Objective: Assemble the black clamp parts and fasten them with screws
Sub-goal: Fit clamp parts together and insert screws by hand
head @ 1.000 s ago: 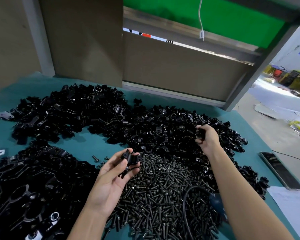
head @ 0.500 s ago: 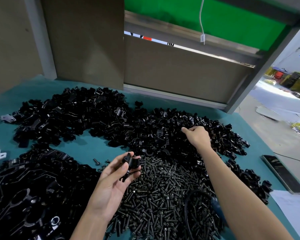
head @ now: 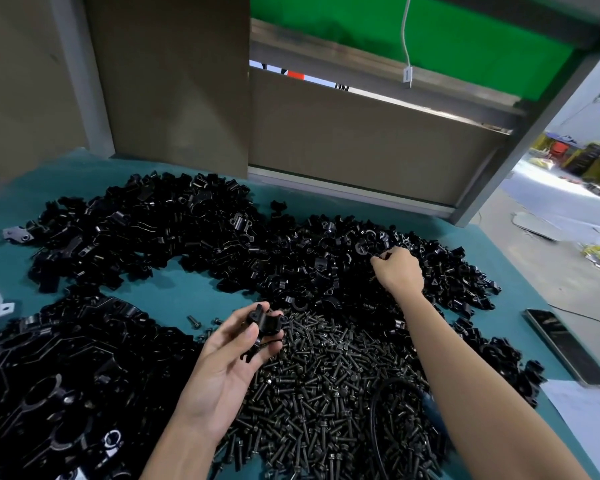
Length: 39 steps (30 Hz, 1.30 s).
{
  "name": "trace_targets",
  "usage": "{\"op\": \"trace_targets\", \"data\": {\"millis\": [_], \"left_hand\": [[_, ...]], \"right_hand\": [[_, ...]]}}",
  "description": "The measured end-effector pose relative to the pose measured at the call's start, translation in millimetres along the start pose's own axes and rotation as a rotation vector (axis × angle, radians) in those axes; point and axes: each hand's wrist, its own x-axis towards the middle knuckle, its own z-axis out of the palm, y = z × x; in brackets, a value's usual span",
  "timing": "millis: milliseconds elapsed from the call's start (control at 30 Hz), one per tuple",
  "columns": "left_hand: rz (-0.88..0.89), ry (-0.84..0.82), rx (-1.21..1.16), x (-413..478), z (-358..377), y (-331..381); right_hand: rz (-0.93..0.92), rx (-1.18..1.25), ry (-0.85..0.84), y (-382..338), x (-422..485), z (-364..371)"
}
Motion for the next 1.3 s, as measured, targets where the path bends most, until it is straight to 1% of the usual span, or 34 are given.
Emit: {"op": "trace_targets", "data": {"millis": [100, 167, 267, 367, 467, 567, 700, 833, 933, 967, 1033, 1133, 1200, 1300], "left_hand": [[0.004, -0.004, 0.000, -0.6, 0.4, 0.2], [0.003, -0.002, -0.007, -0.7, 0.2, -0.3], [0.008, -0.003, -0.011, 0.5, 0.2, -0.6], [0.012, -0.009, -0.003, 0.4, 0.0, -0.6], [0.017, -0.016, 0.012, -0.5, 0.7, -0.6], [0.022, -0.019, 0.024, -1.2, 0.6, 0.4], [0.028, -0.020, 0.042, -1.4, 0.2, 1.9], [0.022, -0.021, 0.039, -0.9, -1.0, 2.4], [0.017, -0.013, 0.037, -0.5, -0.9, 2.2], [0.019, -0.012, 0.036, -0.3, -0.4, 2.1], [0.026, -0.012, 0.031, -0.6, 0.2, 2.2], [0.029, -0.012, 0.031, -1.1, 1.0, 2.7], [0.026, -0.005, 0.033, -1.2, 1.1, 2.8], [0.020, 0.008, 0.038, -1.3, 1.0, 2.6]], "right_hand": [[-0.010, 0.141, 0.069, 12.0, -5.3, -12.2], [-0.009, 0.155, 0.092, 28.8, -11.0, -25.1], [-0.029, -0.028, 0.092, 71.8, -20.8, -50.5], [0.013, -0.267, 0.051, 118.8, -35.5, -72.3], [-0.028, -0.300, 0.057, 145.3, -47.2, -82.4], [-0.101, -0.353, 0.089, 149.7, -53.0, -87.6], [-0.092, -0.455, 0.012, 150.8, -54.7, -91.7], [-0.077, -0.395, -0.024, 151.3, -55.9, -95.2], [-0.079, -0.223, -0.085, 153.3, -51.8, -100.7], [-0.081, -0.154, -0.086, 152.9, -49.1, -101.9], [-0.069, -0.073, -0.020, 150.1, -39.5, -101.5], [-0.039, -0.043, 0.083, 140.6, -15.4, -95.4], [-0.012, -0.068, 0.078, 133.7, 3.3, -87.5], [0.062, -0.142, 0.028, 128.1, 26.7, -73.4]]}}
